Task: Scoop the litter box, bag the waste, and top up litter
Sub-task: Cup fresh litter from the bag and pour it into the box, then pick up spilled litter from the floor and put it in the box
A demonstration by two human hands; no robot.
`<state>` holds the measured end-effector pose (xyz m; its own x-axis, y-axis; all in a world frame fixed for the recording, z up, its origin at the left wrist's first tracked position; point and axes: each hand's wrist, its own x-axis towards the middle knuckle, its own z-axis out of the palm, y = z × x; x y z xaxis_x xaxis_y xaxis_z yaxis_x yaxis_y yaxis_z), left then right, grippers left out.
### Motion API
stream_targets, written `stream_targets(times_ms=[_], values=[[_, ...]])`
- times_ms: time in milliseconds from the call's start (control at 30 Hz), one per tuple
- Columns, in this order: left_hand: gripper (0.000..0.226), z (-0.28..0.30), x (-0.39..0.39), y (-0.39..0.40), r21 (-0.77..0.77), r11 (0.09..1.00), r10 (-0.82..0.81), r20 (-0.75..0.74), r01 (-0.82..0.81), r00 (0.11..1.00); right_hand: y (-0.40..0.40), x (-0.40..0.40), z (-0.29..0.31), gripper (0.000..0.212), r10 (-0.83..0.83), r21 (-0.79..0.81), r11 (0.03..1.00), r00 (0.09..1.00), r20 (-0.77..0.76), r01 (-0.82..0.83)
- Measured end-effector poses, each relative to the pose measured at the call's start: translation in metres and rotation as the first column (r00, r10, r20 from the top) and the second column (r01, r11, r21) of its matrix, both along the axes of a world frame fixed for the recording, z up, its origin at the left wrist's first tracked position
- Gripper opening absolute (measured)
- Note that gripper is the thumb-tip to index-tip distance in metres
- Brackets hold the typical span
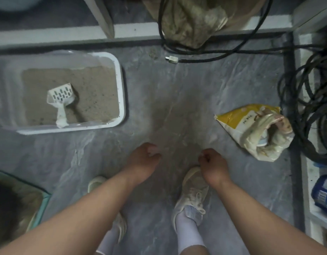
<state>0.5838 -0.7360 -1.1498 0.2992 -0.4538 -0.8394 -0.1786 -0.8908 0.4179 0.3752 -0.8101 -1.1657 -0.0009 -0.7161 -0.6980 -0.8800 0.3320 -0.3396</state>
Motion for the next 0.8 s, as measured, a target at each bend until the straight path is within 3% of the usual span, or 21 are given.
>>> stream_targets(times_ms=[100,167,300,400,500,567,667,800], values=[[0.010,0.020,0.035,0.009,-0.050,0.970,0.233,-0.083,-0.237,0.969,0.003,0.035,0.018,0.018,0.033,-0.013,0.999,0.999,0.009,-0.033],[0.015,0.035,0.055,0.012,-0.040,0.935,0.341,-0.170,-0.352,0.925,0.005,0.054,0.031,0.017,0.054,-0.032,0.998,0.998,0.016,-0.053],[0.017,0.069,0.088,0.020,-0.065,0.895,0.412,-0.260,-0.441,0.873,0.010,0.087,0.062,0.019,0.034,-0.031,0.999,0.999,0.021,-0.033],[0.005,0.089,0.101,0.028,-0.086,0.857,0.463,-0.304,-0.508,0.833,0.011,0.103,0.075,0.018,0.065,-0.042,0.997,0.998,0.022,-0.064],[0.021,0.089,0.107,0.037,-0.040,0.798,0.554,-0.341,-0.601,0.759,0.009,0.115,0.074,0.018,0.101,-0.027,0.995,0.994,0.045,-0.100],[0.026,0.079,0.106,0.043,0.046,0.730,0.644,-0.382,-0.682,0.663,0.008,0.117,0.063,0.017,0.154,-0.028,0.988,0.987,0.036,-0.153],[0.036,0.060,0.100,0.048,0.181,0.549,0.784,-0.451,-0.816,0.427,0.002,0.114,0.037,0.017,0.244,0.011,0.970,0.970,0.000,-0.244],[0.053,0.036,0.086,0.041,0.288,0.368,0.845,-0.501,-0.884,0.188,-0.014,0.106,0.003,0.026,0.367,0.106,0.927,0.928,-0.069,-0.359]])
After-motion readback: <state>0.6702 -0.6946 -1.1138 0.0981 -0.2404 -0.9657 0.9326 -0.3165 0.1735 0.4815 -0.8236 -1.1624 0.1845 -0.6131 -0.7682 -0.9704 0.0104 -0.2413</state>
